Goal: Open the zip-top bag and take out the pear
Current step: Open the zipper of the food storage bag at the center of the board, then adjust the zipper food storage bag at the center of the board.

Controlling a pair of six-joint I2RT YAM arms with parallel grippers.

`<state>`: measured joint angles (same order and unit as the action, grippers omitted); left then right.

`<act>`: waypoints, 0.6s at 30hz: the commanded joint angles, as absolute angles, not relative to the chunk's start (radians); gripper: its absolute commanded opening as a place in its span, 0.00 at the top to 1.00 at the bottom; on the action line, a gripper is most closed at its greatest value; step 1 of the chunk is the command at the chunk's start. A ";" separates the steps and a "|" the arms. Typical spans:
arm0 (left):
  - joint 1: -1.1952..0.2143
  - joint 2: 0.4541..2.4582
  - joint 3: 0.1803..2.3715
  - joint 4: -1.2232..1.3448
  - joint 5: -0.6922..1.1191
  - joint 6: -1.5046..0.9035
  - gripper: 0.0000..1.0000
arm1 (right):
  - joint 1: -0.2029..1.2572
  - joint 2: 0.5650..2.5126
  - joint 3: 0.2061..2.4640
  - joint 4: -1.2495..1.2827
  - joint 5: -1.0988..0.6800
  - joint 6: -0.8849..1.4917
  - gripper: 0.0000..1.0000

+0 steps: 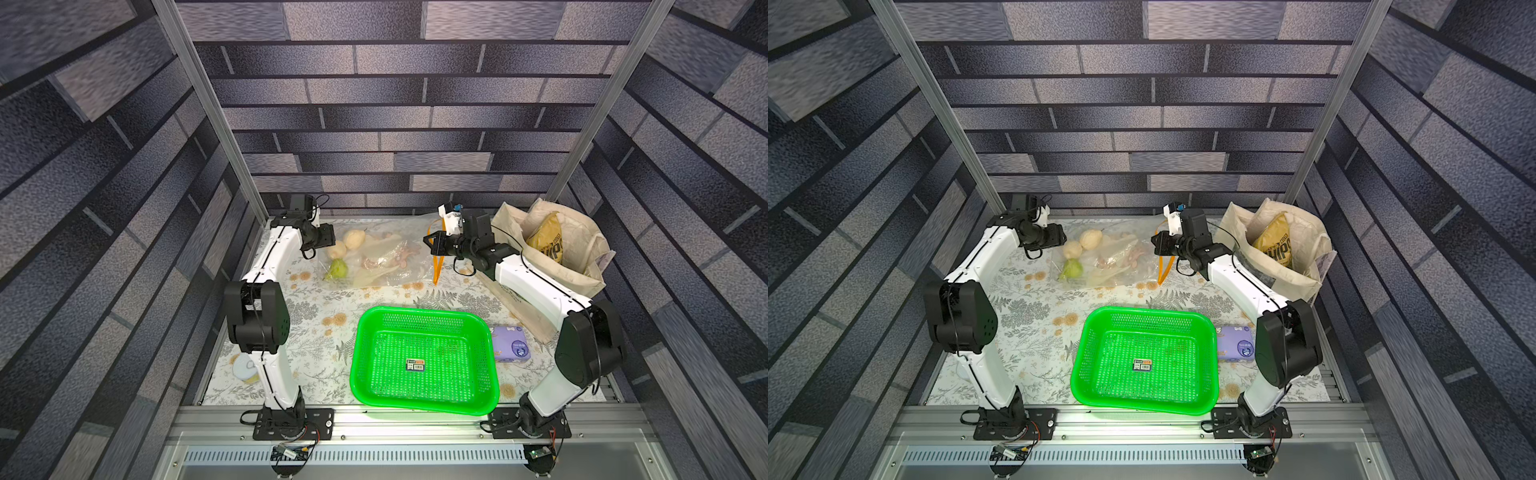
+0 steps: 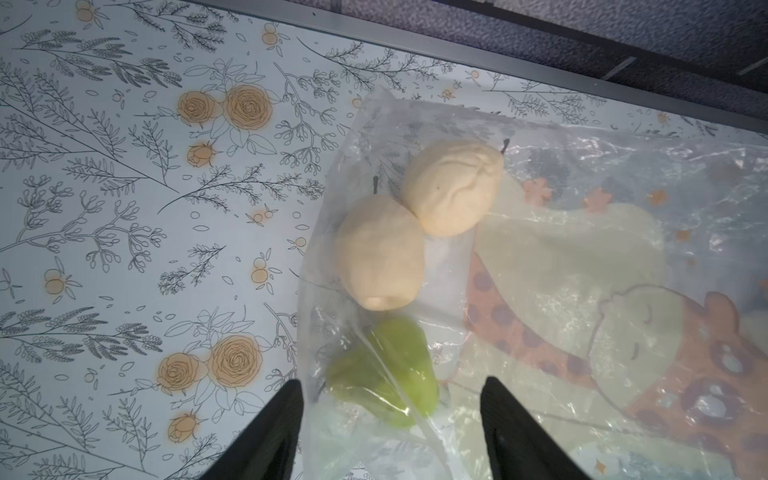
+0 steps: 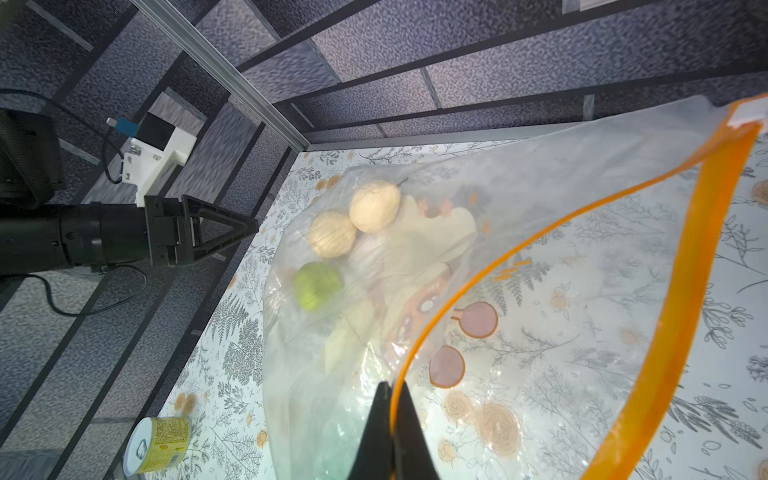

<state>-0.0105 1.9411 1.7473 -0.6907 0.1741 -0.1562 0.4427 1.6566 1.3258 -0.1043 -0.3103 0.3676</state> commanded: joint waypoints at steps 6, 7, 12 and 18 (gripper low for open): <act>0.031 2.078 1.831 -0.763 0.290 -0.152 0.29 | 0.445 1.679 1.301 -0.116 -0.295 0.336 0.99; 0.040 2.079 1.817 -0.745 0.322 -0.160 0.30 | 0.446 1.682 1.300 -0.117 -0.293 0.336 0.99; 0.054 2.089 1.775 -0.715 0.364 -0.164 0.33 | 0.446 1.692 1.296 -0.118 -0.295 0.343 0.99; 0.063 2.119 1.757 -0.720 0.383 -0.139 0.54 | 0.445 1.696 1.305 -0.120 -0.296 0.342 0.99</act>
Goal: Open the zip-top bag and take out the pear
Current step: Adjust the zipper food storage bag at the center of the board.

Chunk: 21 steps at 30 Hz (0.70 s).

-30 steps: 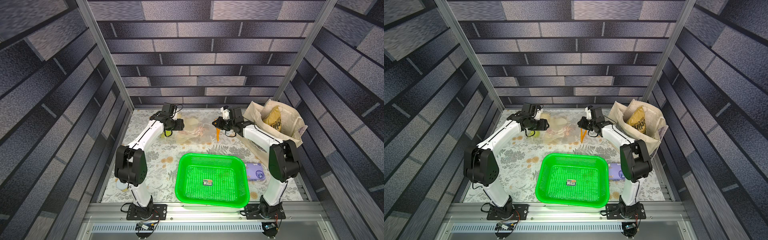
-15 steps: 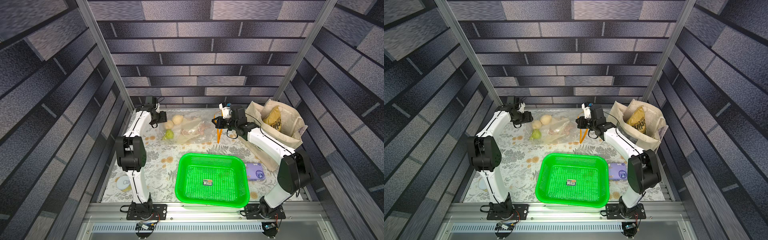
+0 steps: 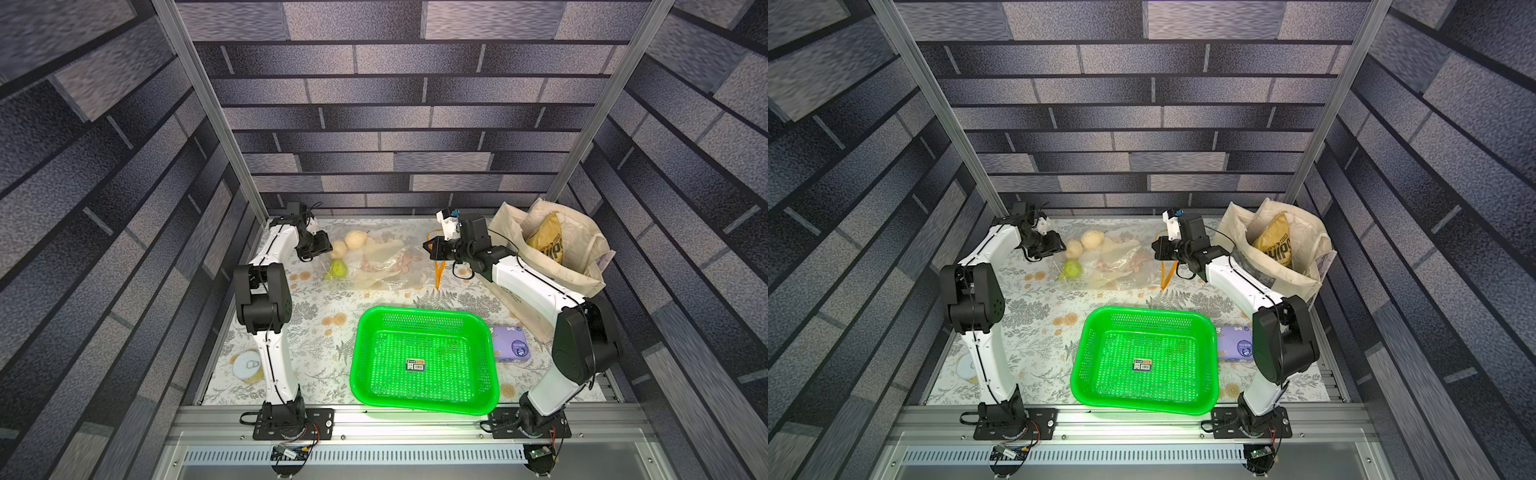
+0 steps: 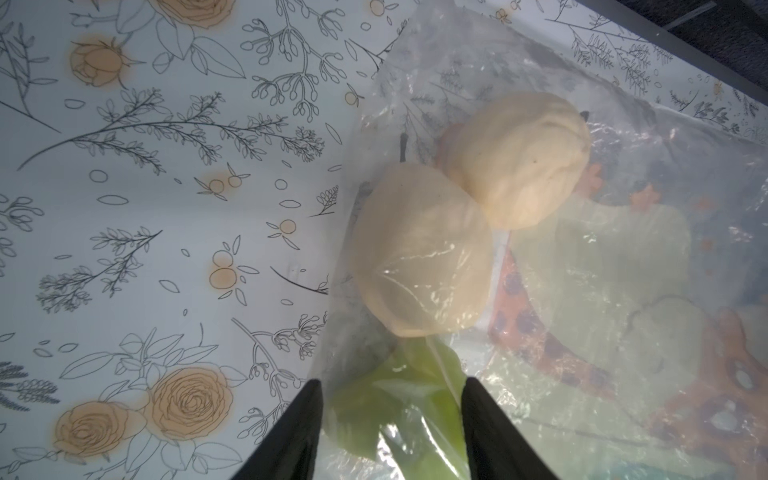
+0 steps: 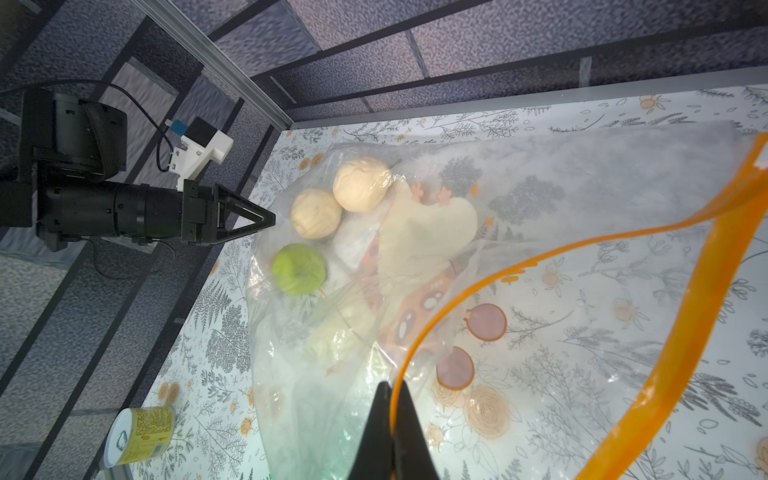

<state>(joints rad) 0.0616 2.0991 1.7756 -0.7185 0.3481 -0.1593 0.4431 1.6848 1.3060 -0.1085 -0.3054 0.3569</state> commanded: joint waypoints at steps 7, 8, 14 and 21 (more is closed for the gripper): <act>0.083 2.104 1.734 -0.691 0.451 -0.132 1.00 | 0.446 1.705 1.302 -0.118 -0.289 0.350 0.99; 0.082 2.083 1.725 -0.680 0.450 -0.128 1.00 | 0.445 1.710 1.299 -0.120 -0.281 0.349 0.99; 0.042 1.916 1.685 -0.609 0.431 -0.074 1.00 | 0.445 1.780 1.341 -0.151 -0.249 0.342 0.99; -0.034 1.840 1.779 -0.687 0.387 -0.032 1.00 | 0.443 1.888 1.395 -0.154 -0.230 0.360 0.99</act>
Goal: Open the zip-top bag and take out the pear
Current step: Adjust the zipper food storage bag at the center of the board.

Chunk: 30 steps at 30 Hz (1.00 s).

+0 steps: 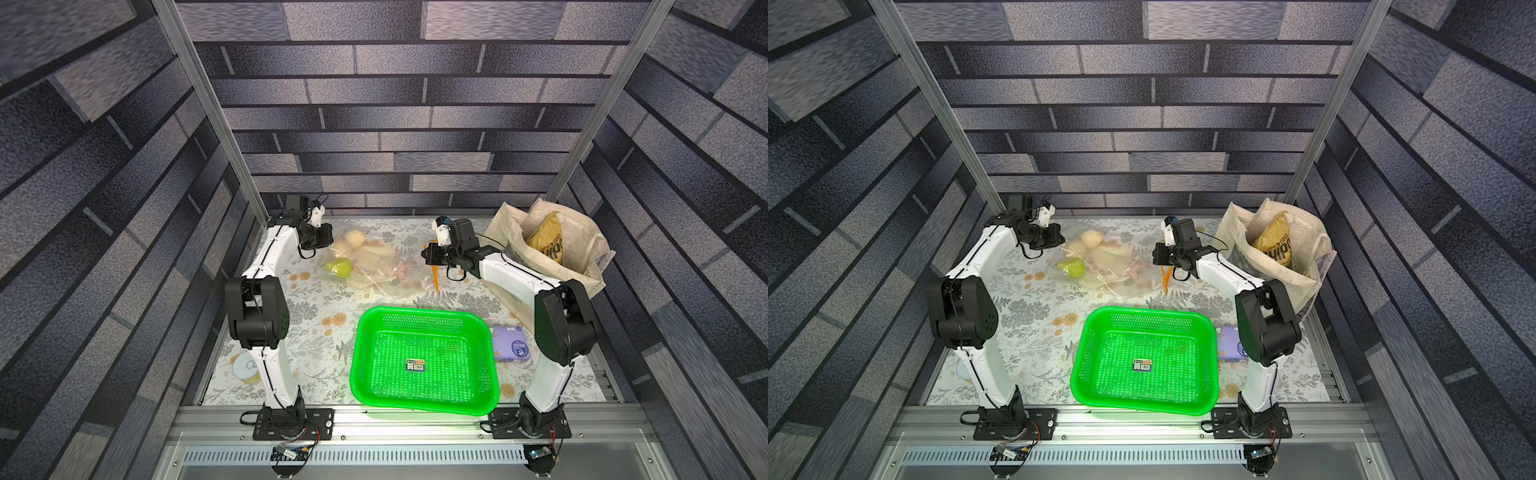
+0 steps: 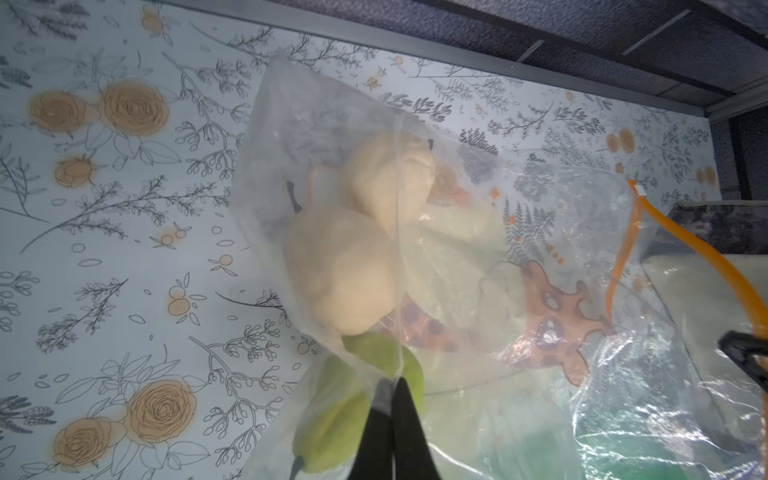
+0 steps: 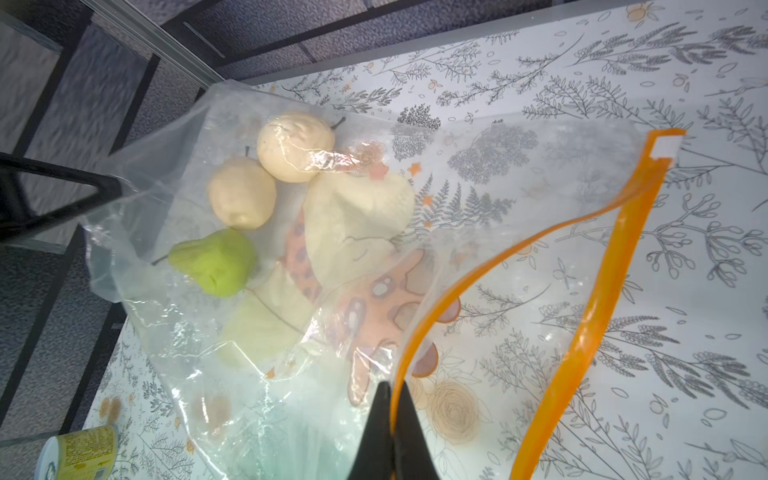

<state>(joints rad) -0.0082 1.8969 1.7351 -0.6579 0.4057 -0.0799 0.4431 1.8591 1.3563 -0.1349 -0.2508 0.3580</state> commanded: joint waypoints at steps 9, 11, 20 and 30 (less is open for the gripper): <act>-0.067 1.863 1.833 -0.766 0.313 -0.019 1.00 | 0.440 1.934 1.402 -0.151 -0.221 0.373 0.98; -0.072 1.838 1.810 -0.751 0.303 -0.011 1.00 | 0.437 1.937 1.401 -0.157 -0.221 0.371 0.98; -0.067 1.738 1.768 -0.714 0.352 -0.027 1.00 | 0.431 1.941 1.385 -0.160 -0.221 0.379 0.97; -0.053 1.781 1.876 -0.735 0.373 -0.063 1.00 | 0.419 1.956 1.356 -0.152 -0.223 0.421 0.97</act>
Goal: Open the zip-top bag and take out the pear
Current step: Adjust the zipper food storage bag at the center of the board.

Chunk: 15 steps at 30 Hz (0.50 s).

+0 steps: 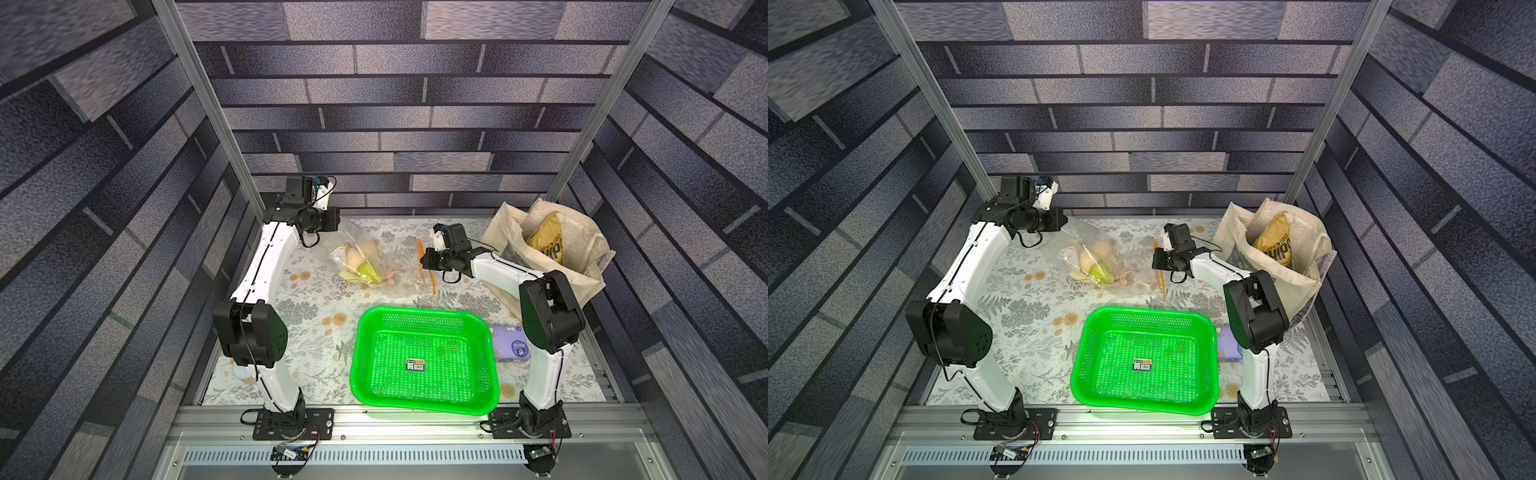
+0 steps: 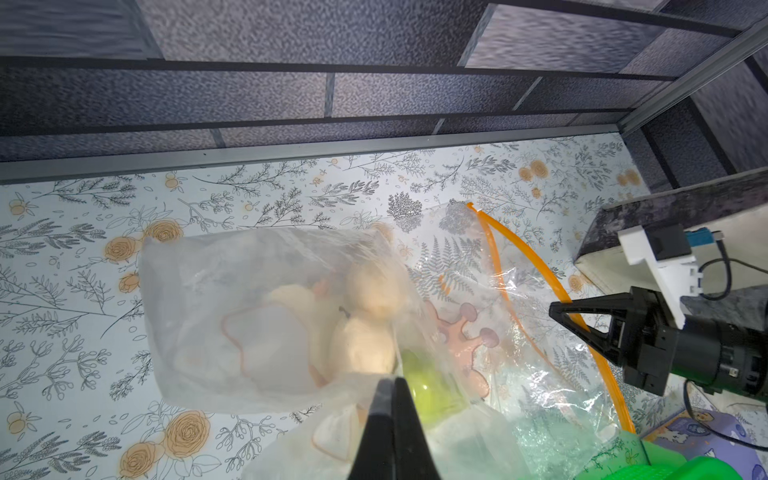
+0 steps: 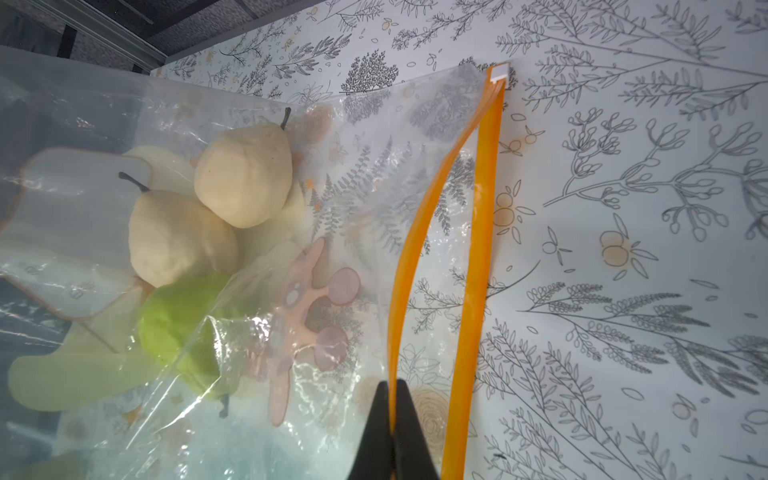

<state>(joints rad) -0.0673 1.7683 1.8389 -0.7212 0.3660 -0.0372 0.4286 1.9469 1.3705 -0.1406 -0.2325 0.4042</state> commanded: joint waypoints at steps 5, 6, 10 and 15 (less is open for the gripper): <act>-0.044 1.789 1.841 -0.752 0.295 -0.049 1.00 | 0.394 1.951 1.344 -0.143 -0.262 0.422 0.98; -0.043 1.786 1.833 -0.753 0.262 -0.037 1.00 | 0.387 1.947 1.340 -0.139 -0.268 0.425 0.98; -0.012 1.800 1.823 -0.778 0.193 -0.020 1.00 | 0.365 1.934 1.327 -0.137 -0.280 0.428 0.98; 0.015 1.829 1.788 -0.773 0.180 -0.001 1.00 | 0.359 1.942 1.307 -0.102 -0.322 0.435 0.98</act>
